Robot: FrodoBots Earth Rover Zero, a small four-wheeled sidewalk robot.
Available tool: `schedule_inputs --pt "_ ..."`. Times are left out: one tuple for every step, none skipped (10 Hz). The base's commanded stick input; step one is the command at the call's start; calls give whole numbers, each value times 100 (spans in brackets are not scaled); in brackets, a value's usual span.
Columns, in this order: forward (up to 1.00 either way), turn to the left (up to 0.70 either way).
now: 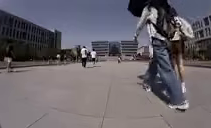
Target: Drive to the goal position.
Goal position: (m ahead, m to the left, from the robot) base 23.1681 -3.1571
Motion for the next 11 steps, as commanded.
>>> schedule_inputs --pt "100 0" --pt "100 0" --pt "100 0" --pt "100 0" --pt "100 0" --pt "100 0" --pt "100 0" --pt "100 0" --pt "100 0" --pt "100 0" --pt "100 0"
